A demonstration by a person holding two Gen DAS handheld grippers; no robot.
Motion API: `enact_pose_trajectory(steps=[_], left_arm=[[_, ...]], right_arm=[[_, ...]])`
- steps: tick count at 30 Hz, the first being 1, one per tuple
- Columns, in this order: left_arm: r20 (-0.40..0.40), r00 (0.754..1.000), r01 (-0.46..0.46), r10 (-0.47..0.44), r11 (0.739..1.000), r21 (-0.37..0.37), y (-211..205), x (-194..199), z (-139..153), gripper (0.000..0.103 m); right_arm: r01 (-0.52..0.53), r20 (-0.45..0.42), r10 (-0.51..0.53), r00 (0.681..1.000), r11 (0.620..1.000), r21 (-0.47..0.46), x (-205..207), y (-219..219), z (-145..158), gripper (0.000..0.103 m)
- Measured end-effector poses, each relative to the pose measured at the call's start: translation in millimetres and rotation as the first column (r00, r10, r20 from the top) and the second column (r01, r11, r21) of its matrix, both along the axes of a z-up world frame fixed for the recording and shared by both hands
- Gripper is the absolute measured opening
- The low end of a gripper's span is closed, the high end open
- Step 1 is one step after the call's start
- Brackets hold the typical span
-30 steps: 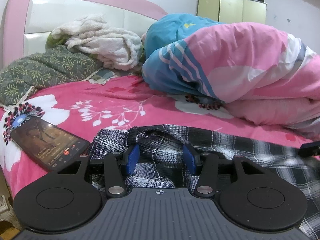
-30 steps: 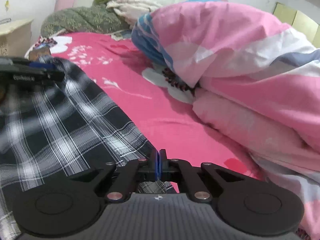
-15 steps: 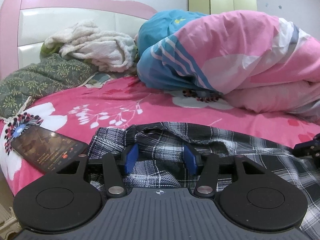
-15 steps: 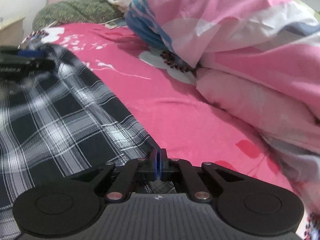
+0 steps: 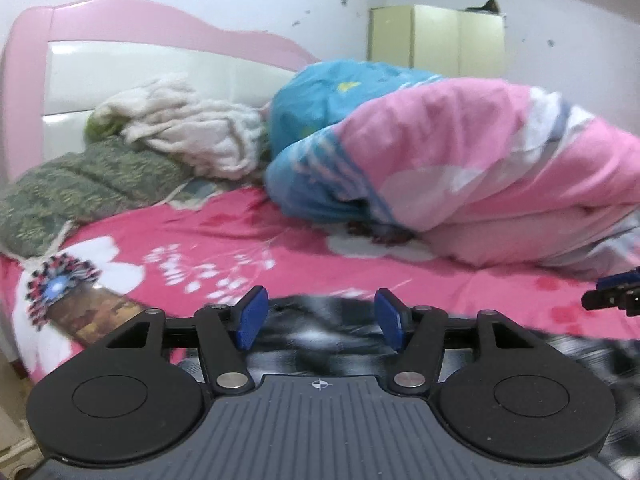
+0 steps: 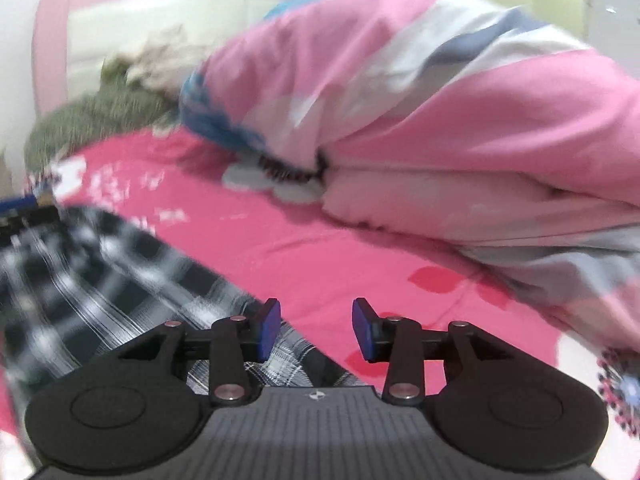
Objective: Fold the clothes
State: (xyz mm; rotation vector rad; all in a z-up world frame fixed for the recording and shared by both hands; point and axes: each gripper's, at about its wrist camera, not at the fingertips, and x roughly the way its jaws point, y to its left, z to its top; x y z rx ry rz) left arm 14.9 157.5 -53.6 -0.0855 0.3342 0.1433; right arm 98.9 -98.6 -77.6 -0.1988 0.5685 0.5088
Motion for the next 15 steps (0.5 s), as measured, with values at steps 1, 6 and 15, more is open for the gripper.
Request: enact_pose_trajectory(steps=[1,6,15], left_arm=[[-0.005,0.999,0.033,-0.033,0.999,-0.012,-6.7,3.3,1.9,0.059],[-0.052,0.977,0.201,-0.204,0.978,-0.059,-45.0,30.3,1.9,0.060],[-0.236,0.937,0.260,-0.256,0.965,-0.016,-85.8,85.8,-45.7,0.060]], right_arm=[[0.013,0.012,-0.014,1.000,1.000,0.024,-6.5,-9.8,7.4,0.042],[0.099,0.082,-0.105,0.991,0.992,0.075,-41.3,-62.4,37.2,0.042],[0.152,0.052,-0.151,0.987,0.988,-0.014,-61.6,-114.2,26.5,0.041]])
